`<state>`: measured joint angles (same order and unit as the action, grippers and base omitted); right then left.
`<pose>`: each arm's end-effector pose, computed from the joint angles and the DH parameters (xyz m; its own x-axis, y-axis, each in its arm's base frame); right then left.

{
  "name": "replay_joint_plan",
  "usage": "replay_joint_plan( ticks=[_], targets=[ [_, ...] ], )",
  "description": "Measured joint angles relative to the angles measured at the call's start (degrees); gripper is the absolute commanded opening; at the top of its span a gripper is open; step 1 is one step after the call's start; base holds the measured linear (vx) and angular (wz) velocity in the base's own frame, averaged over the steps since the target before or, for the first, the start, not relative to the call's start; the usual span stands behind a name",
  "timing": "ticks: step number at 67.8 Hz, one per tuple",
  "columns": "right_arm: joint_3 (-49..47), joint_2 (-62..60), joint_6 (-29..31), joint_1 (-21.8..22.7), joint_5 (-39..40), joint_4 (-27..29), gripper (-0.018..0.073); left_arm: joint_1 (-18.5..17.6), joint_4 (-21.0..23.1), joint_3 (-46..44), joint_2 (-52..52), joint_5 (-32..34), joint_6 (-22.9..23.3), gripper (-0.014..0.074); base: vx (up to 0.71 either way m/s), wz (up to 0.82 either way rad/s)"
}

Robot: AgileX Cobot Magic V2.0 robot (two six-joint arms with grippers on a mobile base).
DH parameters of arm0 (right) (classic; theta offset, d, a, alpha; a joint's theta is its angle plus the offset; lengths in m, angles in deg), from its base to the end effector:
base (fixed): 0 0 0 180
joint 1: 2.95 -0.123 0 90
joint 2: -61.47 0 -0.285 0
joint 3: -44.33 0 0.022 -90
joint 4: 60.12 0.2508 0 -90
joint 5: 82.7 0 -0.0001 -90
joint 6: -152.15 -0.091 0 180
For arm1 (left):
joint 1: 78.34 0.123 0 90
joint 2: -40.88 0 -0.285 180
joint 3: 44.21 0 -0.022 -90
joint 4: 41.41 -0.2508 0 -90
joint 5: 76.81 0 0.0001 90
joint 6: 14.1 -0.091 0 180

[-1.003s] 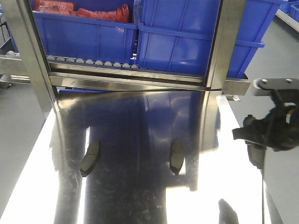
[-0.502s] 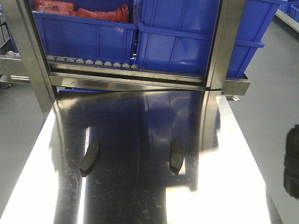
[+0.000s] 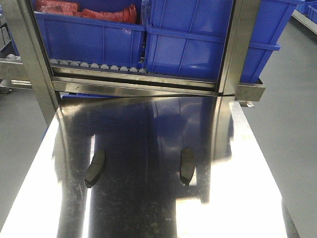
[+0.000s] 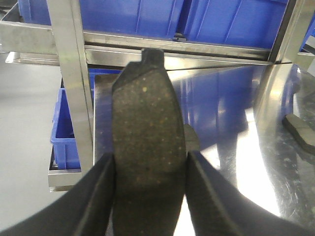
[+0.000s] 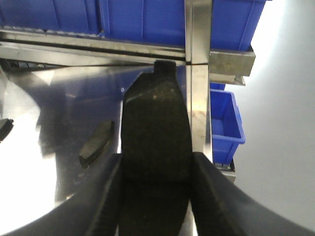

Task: Move and align brake pads A on conveyor
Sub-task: 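Lift the brake pad with the right gripper and retract, then drive the base to the conveyor holding pads in both grippers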

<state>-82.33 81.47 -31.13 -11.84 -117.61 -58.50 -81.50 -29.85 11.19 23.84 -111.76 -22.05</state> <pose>0.0517 0.0096 0.2849 -0.3219 0.0310 -0.9463 -0.1443 0.9862 0.0814 0.0458 -0.0130 0.2769 -0.2937 -0.0110 -0.9558 0.1565 0.9859 -0.0594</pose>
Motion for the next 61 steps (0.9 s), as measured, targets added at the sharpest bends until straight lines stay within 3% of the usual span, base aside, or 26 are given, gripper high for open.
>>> replay_joint_plan(
  ticks=[43, 61],
  targets=[
    [0.1, -1.0, 0.0, 0.0, 0.0, -1.3, -0.0007, 0.0, 0.1, 0.0, 0.0, 0.0, 0.0, -0.0006, 0.0, 0.01],
    [0.1, -1.0, 0.0, 0.0, 0.0, -1.3, -0.0007, 0.0, 0.1, 0.0, 0.0, 0.0, 0.0, -0.0006, -0.07, 0.32]
  ],
)
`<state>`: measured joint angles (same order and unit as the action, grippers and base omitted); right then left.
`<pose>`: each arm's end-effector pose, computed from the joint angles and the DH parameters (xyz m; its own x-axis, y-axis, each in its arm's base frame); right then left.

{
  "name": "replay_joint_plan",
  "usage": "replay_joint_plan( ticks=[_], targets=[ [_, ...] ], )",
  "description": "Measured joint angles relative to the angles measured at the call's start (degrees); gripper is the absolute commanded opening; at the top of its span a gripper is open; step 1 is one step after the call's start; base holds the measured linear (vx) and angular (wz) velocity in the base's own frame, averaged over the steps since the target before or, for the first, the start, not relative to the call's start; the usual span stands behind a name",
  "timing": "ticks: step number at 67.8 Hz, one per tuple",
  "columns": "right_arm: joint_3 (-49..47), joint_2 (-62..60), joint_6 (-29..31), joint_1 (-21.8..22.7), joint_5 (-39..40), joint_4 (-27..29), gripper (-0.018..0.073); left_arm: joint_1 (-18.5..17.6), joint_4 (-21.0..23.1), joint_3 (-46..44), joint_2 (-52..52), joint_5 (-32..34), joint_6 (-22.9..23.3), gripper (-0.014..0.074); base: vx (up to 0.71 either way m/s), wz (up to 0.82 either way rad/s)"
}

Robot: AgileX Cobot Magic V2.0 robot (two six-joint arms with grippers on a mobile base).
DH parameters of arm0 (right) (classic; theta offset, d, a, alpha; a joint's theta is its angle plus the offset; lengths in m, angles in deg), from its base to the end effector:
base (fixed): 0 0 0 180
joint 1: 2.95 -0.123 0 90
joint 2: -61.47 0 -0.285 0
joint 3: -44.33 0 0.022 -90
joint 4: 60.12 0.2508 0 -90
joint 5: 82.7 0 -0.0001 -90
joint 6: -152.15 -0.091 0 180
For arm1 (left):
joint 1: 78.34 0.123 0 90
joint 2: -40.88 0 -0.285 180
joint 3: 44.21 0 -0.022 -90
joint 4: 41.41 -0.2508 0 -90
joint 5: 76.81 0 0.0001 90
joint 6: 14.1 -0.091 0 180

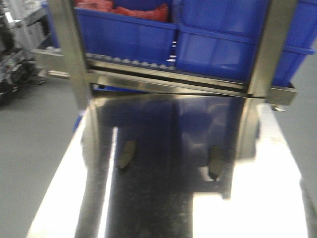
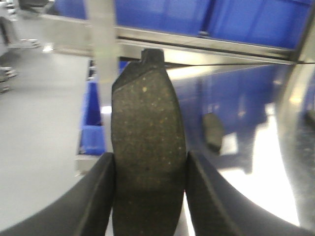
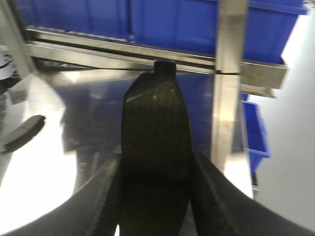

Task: Move and align brake pads A on conveyor
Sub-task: 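Drive the base to the conveyor holding pads in both grippers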

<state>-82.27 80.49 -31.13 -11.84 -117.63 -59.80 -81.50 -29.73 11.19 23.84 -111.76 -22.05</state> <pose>0.0492 0.0080 0.2854 -0.3038 0.0150 -0.9526 -0.1390 0.9885 0.0599 0.0458 -0.0131 0.2769 -0.2938 -0.0127 -0.9558 0.1571 0.9857 -0.0614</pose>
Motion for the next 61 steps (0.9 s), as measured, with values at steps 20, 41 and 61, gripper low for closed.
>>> replay_joint_plan(
  ticks=[20, 41, 61],
  targets=[
    [0.0, 0.0, 0.0, 0.0, 0.0, 0.0, -0.0007, 0.0, 0.0, 0.0, 0.0, 0.0, 0.0, -0.0006, -0.14, 0.82],
    [0.0, 0.0, 0.0, 0.0, -0.1, 0.0, -0.0007, 0.0, -0.1, 0.0, 0.0, 0.1, 0.0, -0.0006, -0.19, 0.91],
    [0.0, 0.0, 0.0, 0.0, 0.0, 0.0, -0.0007, 0.0, -0.1, 0.0, 0.0, 0.1, 0.0, -0.0006, -0.22, 0.8]
  ],
)
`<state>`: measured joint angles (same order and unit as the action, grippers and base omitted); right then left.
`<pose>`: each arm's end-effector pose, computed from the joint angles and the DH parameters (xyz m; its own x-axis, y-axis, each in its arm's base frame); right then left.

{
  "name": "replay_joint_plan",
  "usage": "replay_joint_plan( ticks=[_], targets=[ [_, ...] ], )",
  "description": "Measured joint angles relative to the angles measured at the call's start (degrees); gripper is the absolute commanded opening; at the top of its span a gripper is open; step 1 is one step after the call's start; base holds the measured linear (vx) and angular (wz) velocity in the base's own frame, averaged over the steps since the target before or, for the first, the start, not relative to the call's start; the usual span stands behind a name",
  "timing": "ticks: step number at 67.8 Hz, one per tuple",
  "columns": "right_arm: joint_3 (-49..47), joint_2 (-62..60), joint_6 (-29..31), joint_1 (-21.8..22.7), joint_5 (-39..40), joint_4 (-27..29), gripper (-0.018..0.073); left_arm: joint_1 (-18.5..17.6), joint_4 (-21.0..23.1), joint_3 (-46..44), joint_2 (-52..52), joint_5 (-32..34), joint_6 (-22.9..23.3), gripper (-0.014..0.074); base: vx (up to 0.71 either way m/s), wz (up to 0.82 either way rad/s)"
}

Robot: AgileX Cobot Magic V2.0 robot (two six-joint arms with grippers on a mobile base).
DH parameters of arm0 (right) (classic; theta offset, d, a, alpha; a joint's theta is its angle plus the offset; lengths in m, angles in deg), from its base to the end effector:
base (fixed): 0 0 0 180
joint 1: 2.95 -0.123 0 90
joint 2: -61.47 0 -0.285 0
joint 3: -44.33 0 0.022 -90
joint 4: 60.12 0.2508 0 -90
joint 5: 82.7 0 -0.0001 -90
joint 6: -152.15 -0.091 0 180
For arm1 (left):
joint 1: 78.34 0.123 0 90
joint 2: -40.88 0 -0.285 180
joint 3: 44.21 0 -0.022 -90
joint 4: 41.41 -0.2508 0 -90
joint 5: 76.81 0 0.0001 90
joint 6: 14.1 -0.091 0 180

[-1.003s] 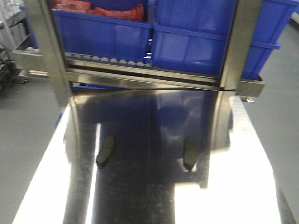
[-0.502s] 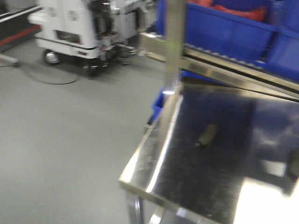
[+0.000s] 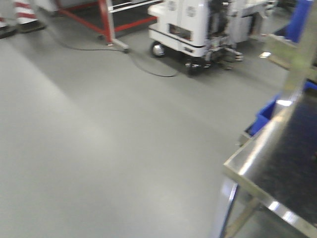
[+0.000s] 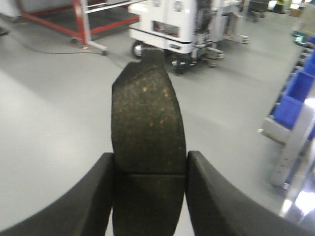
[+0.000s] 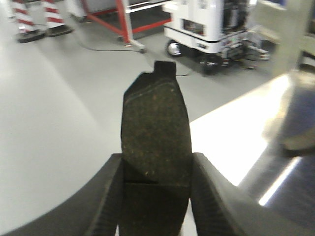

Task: Move and align brake pads A on conveyor
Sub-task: 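Drive the base to the conveyor holding pads in both grippers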

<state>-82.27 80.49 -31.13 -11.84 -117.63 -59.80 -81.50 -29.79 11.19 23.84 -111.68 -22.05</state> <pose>0.0492 0.0080 0.2854 -0.3038 0.0150 -0.9526 -0.1390 0.9885 0.0599 0.0459 -0.0130 0.2770 -0.2924 -0.0121 -0.9562 0.1566 0.9858 -0.0604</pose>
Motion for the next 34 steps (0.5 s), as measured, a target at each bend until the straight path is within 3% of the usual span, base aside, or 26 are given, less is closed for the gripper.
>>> replay_joint_plan(
  ticks=[34],
  targets=[
    [0.0, 0.0, 0.0, 0.0, 0.0, 0.0, -0.0007, 0.0, 0.0, 0.0, 0.0, 0.0, 0.0, -0.0006, -0.18, 0.82]
  ],
)
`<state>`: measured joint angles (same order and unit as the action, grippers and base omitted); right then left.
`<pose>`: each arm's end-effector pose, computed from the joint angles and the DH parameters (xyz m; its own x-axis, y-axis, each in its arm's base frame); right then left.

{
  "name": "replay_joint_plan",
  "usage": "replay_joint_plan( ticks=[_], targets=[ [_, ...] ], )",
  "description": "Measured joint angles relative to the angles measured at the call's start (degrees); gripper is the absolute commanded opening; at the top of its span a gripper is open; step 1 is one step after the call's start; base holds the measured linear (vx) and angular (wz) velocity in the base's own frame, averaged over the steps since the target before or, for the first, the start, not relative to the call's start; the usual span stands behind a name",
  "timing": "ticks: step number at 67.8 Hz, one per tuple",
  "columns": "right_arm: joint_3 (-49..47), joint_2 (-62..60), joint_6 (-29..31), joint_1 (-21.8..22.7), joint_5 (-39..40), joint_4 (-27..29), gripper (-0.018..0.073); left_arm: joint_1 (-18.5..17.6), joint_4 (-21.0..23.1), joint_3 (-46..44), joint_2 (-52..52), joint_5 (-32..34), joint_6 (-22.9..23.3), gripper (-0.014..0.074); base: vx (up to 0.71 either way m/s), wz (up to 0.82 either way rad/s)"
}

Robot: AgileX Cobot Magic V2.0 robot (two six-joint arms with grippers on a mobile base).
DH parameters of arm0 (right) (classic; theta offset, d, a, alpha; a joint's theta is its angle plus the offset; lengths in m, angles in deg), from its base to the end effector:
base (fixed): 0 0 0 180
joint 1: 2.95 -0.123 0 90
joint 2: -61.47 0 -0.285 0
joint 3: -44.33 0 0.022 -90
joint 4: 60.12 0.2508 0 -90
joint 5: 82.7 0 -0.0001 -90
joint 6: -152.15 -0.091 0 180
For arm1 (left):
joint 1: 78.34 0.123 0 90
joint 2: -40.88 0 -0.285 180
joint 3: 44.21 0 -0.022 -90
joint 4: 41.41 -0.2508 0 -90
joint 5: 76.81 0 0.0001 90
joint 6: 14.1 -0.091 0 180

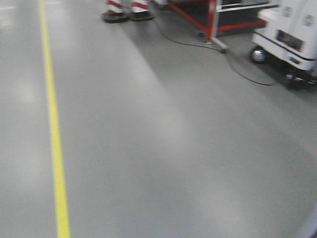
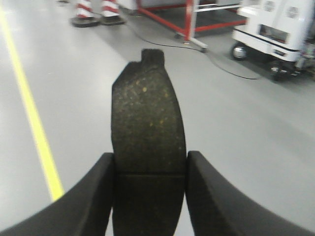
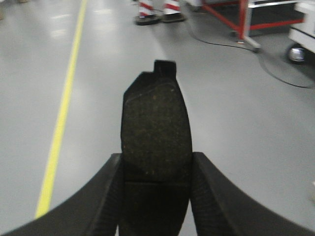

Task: Move and align brake pads A on conveyor
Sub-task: 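Drive the base to the conveyor holding pads in both grippers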

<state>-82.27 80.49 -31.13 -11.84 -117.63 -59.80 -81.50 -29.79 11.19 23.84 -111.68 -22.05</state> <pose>0.0492 0.0080 0.2854 -0.3038 0.0150 -0.9526 -0.1390 0.9885 0.0599 0.0459 -0.0130 0.2770 -0.2924 -0.0121 -0.9562 0.1566 0.9858 -0.0604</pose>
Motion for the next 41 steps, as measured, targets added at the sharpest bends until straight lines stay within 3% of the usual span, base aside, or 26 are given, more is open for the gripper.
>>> replay_joint_plan(
  ticks=[22, 41],
  targets=[
    [0.0, 0.0, 0.0, 0.0, 0.0, 0.1, -0.0007, 0.0, 0.0, 0.0, 0.1, 0.0, 0.0, -0.0006, -0.05, 0.83],
    [0.0, 0.0, 0.0, 0.0, 0.0, 0.1, -0.0007, 0.0, 0.0, 0.0, 0.1, 0.0, 0.0, -0.0006, 0.04, 0.38]
  ],
)
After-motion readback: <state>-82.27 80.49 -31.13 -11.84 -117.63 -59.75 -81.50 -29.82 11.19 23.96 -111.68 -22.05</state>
